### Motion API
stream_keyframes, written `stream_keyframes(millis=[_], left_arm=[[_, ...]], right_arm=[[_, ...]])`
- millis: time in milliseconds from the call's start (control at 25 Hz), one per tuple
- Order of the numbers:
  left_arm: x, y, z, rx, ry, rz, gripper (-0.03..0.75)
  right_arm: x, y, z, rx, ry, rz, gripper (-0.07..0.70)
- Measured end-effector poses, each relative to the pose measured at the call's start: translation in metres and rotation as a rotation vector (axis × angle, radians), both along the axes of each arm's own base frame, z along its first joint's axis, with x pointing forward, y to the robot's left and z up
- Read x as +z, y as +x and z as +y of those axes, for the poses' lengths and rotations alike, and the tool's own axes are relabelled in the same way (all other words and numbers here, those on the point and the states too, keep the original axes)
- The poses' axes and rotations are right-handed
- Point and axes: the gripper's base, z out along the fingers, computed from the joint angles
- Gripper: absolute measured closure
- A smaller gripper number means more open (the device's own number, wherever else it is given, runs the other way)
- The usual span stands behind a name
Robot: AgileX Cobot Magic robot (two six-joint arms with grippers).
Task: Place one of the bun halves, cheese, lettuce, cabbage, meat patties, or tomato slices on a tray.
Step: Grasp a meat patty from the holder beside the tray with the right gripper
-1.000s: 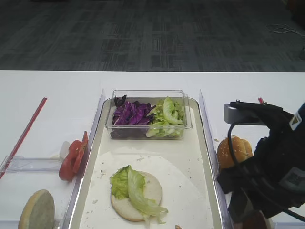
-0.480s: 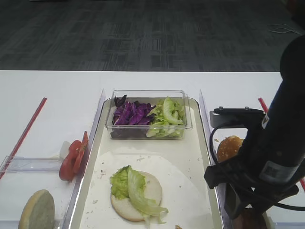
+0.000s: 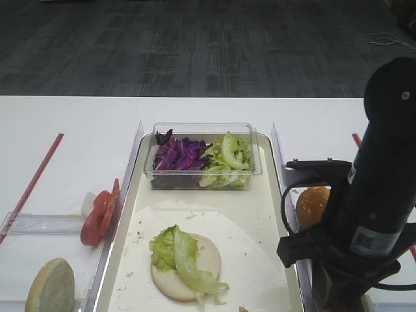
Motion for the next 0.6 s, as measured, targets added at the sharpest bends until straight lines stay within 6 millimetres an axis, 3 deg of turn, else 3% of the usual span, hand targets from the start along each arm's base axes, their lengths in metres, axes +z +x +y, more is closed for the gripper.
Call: stream_keyframes(millis=[280,600], left_arm=[[0.0000,0.0000,0.0000,0.000,0.000,0.000,0.285],[0.0000,0.0000,0.0000,0.000,0.000,0.000,0.285]], right_arm=[[0.0012,0.0011,0.0006,0.028,0.003,0.001,0.556],[0.0025,0.0000,0.0004,0.048,0.003,0.016,0.559]])
